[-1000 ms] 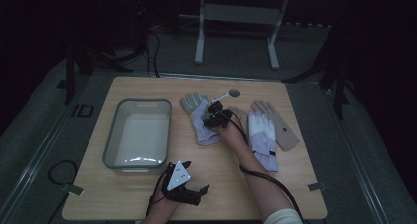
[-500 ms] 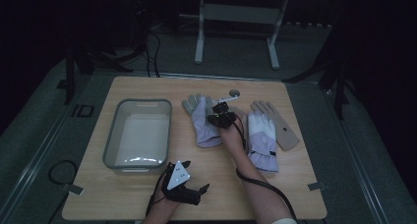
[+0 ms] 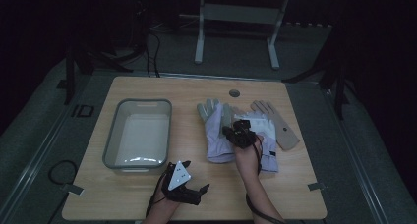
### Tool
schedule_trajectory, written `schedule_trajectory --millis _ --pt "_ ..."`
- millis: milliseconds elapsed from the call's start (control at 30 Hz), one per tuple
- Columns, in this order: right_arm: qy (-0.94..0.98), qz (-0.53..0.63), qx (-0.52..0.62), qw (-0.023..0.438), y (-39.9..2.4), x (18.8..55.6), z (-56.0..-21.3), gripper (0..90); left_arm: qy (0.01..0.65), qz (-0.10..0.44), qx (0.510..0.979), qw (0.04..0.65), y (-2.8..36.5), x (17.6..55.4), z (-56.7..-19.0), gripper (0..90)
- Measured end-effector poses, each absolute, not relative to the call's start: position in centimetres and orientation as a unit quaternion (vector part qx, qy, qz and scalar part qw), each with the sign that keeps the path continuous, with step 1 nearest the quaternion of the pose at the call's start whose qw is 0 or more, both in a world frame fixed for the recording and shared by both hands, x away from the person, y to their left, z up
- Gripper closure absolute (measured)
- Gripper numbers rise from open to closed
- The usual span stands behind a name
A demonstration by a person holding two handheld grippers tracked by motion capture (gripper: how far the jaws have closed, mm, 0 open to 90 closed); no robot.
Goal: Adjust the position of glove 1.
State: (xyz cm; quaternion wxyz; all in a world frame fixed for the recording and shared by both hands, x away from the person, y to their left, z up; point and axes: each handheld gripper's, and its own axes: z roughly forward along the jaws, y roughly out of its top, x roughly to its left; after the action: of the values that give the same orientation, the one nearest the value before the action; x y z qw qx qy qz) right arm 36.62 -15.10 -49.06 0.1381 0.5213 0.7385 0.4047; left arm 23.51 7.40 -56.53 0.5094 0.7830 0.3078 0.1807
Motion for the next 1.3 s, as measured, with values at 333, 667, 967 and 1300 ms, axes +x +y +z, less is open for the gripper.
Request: schedule_trajectory --millis 333,667,967,1300 --pt "0.731 0.383 0.547 0.140 -15.4 34.3 -51.6 88.6 0.308 0.179 0.785 0.507 7.4 23.5 -56.5 0.4" --pt "0.740 0.352 0.555 0.145 -14.9 35.4 -53.7 86.5 0.306 0.176 0.786 0.507 7.4 23.6 -56.5 0.5" --pt "0.741 0.378 0.537 0.140 -15.0 34.9 -52.2 59.5 0.308 0.173 0.786 0.507 7.4 23.6 -56.5 0.5" --pt "0.769 0.362 0.506 0.149 -17.3 35.9 -48.8 48.9 0.308 0.174 0.786 0.508 7.4 23.6 -56.5 0.5"
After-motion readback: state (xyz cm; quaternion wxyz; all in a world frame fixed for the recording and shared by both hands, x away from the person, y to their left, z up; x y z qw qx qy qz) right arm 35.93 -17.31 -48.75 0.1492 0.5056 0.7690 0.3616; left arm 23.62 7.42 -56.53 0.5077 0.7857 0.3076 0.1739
